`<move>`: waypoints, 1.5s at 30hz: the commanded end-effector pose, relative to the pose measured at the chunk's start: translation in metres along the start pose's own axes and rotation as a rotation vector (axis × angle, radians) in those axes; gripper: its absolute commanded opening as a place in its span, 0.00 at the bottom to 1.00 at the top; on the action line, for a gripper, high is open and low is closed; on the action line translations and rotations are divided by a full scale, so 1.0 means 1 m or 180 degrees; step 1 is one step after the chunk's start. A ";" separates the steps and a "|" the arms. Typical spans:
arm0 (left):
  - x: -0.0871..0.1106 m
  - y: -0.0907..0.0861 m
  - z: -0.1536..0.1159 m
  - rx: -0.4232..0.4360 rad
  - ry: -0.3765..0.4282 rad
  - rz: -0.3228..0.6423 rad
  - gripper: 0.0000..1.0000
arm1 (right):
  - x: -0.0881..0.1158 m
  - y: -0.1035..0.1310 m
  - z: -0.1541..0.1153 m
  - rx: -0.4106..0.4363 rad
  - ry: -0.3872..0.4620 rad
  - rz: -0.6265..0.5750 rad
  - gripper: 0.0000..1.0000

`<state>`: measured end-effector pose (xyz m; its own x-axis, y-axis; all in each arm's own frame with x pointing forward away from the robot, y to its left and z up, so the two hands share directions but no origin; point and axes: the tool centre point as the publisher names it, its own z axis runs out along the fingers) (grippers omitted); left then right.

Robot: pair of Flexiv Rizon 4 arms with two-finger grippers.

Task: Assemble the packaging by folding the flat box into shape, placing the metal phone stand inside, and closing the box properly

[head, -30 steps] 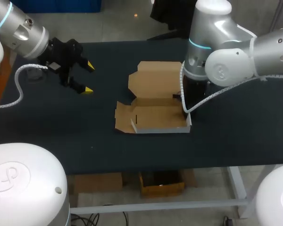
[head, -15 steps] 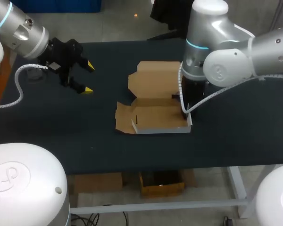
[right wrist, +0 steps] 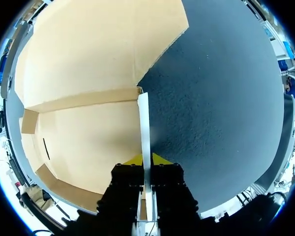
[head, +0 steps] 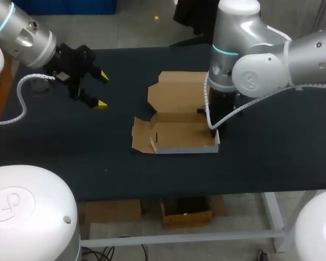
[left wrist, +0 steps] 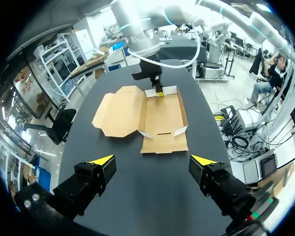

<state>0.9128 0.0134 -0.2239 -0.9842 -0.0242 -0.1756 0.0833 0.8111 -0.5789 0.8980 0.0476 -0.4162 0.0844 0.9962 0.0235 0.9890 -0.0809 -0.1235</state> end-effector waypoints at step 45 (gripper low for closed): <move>0.000 0.000 0.000 -0.0003 0.0002 0.0000 1.00 | -0.009 0.024 -0.001 0.0030 -0.0372 -0.0250 0.00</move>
<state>0.9128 0.0134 -0.2239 -0.9842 -0.0242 -0.1756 0.0834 0.8111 -0.5789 0.9274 0.0467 -0.4167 -0.0069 0.9923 -0.1240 0.9887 -0.0118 -0.1496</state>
